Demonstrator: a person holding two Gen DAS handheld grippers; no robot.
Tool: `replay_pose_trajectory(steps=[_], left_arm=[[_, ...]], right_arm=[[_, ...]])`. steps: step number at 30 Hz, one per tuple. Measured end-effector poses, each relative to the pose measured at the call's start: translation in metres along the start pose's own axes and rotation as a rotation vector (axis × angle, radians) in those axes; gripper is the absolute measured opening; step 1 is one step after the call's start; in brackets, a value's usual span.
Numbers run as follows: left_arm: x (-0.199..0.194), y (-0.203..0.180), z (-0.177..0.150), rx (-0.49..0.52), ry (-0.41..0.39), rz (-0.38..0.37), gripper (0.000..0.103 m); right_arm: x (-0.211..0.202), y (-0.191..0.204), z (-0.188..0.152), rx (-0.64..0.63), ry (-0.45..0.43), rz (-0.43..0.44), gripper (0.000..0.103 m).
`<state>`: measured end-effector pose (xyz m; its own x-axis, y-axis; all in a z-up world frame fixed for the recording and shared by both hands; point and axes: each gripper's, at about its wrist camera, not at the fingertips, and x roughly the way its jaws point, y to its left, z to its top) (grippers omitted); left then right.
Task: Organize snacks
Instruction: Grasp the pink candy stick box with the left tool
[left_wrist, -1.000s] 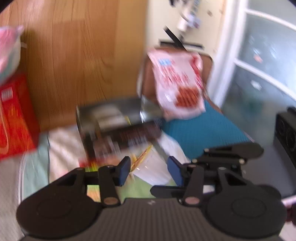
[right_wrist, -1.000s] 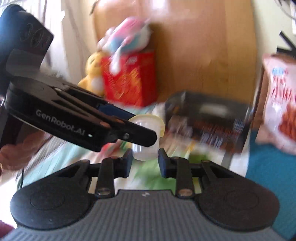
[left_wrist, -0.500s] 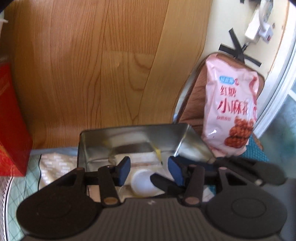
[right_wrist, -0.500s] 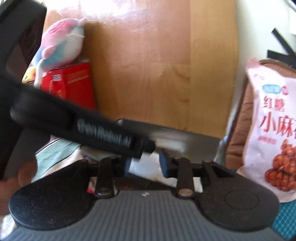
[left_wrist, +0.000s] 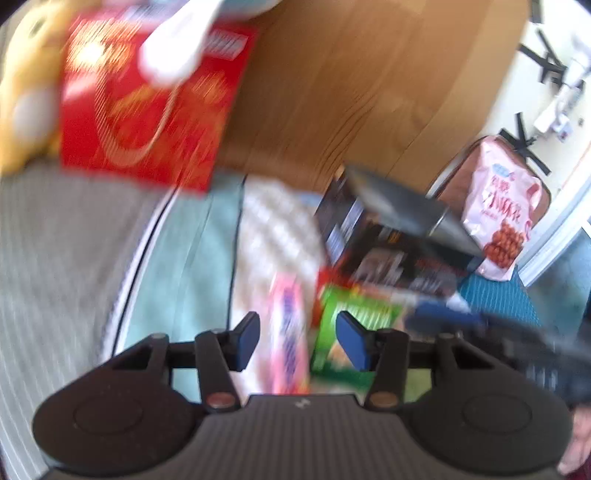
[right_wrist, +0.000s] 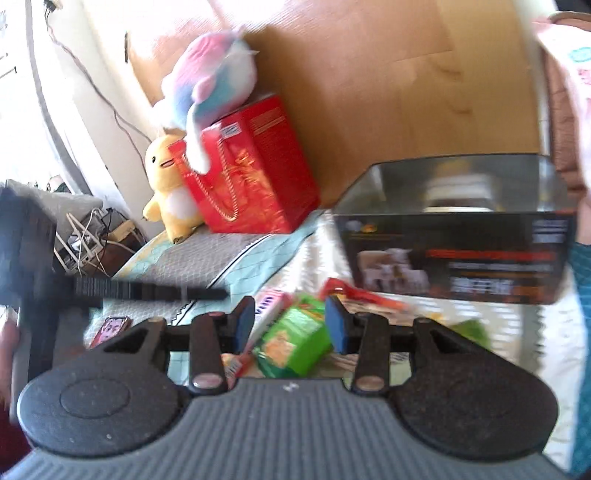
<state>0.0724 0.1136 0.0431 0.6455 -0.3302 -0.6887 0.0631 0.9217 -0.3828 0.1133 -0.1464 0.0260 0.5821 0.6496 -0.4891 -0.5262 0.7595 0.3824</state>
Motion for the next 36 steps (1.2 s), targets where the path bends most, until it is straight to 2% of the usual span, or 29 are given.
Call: replay_pose_trajectory(steps=[3, 4, 5, 6, 7, 8, 10, 13, 16, 19, 22, 25, 27, 29, 31, 33, 34, 36], left_arm=[[0.010, 0.006, -0.022, -0.032, 0.042, -0.008, 0.047], [0.012, 0.004, -0.029, -0.017, 0.045, 0.013, 0.046], [0.012, 0.001, -0.034, 0.013, 0.029, 0.035, 0.044], [0.011, -0.005, -0.039, 0.058, 0.010, 0.069, 0.043], [0.011, -0.010, -0.042, 0.098, 0.001, 0.102, 0.037], [0.010, -0.012, -0.044, 0.118, -0.004, 0.111, 0.023], [0.005, -0.010, -0.048, 0.133, -0.015, 0.102, 0.024], [-0.010, -0.003, -0.057, 0.111, -0.035, 0.063, 0.023], [-0.036, 0.002, -0.072, 0.129, -0.084, 0.016, 0.023], [-0.062, 0.010, -0.092, 0.143, -0.108, -0.057, 0.023], [-0.078, 0.020, -0.115, 0.154, -0.049, -0.167, 0.023], [-0.085, 0.022, -0.137, 0.178, 0.017, -0.240, 0.024], [-0.087, 0.018, -0.150, 0.235, 0.039, -0.248, 0.024], [-0.091, 0.014, -0.160, 0.288, 0.052, -0.234, 0.024], [-0.093, 0.012, -0.164, 0.317, 0.052, -0.220, 0.024], [-0.093, 0.012, -0.165, 0.307, 0.053, -0.214, 0.024], [-0.092, 0.013, -0.163, 0.295, 0.051, -0.206, 0.025], [-0.088, 0.017, -0.158, 0.274, 0.057, -0.208, 0.027]], right_arm=[[0.019, 0.007, 0.003, -0.039, -0.019, -0.122, 0.045], [0.025, 0.004, 0.004, -0.044, -0.007, -0.151, 0.045], [0.032, -0.002, 0.004, -0.032, 0.030, -0.169, 0.040], [0.033, -0.007, 0.000, 0.006, 0.078, -0.174, 0.030], [0.028, -0.009, -0.003, 0.024, 0.074, -0.161, 0.028], [0.020, -0.006, -0.006, 0.013, 0.088, -0.150, 0.024], [0.003, 0.005, -0.017, -0.028, 0.109, -0.141, 0.017], [-0.031, 0.024, -0.039, -0.085, 0.067, -0.157, 0.021], [-0.066, 0.035, -0.058, -0.069, 0.000, -0.105, 0.032], [-0.083, 0.037, -0.072, 0.003, -0.029, -0.033, 0.033], [-0.076, 0.038, -0.078, 0.072, -0.022, 0.013, 0.034], [-0.064, 0.045, -0.081, 0.081, 0.035, 0.062, 0.035], [-0.057, 0.052, -0.081, 0.066, 0.062, 0.071, 0.035], [-0.047, 0.059, -0.081, 0.049, 0.081, 0.072, 0.043], [-0.037, 0.063, -0.082, 0.046, 0.107, 0.082, 0.044], [-0.031, 0.066, -0.087, 0.053, 0.173, 0.133, 0.034], [-0.033, 0.069, -0.089, 0.044, 0.173, 0.139, 0.028], [-0.047, 0.072, -0.092, 0.003, 0.153, 0.119, 0.027]])
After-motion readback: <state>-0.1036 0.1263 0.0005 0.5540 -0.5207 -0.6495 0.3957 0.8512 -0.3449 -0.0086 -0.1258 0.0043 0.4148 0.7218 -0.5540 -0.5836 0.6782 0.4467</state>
